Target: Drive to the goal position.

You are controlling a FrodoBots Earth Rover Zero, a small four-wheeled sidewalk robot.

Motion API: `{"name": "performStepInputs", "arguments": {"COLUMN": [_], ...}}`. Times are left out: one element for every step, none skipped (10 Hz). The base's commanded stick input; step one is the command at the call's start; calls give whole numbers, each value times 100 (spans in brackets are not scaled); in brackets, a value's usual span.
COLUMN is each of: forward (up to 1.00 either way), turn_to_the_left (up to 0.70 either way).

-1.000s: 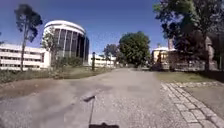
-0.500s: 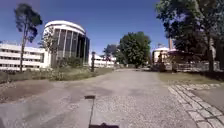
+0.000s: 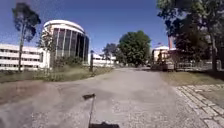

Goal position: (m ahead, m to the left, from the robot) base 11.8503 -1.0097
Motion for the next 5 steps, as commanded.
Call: {"name": "performStepInputs", "arguments": {"forward": [60, 60, 60, 60, 60], "turn_to_the_left": [-15, -15, -15, -15, -15]}}
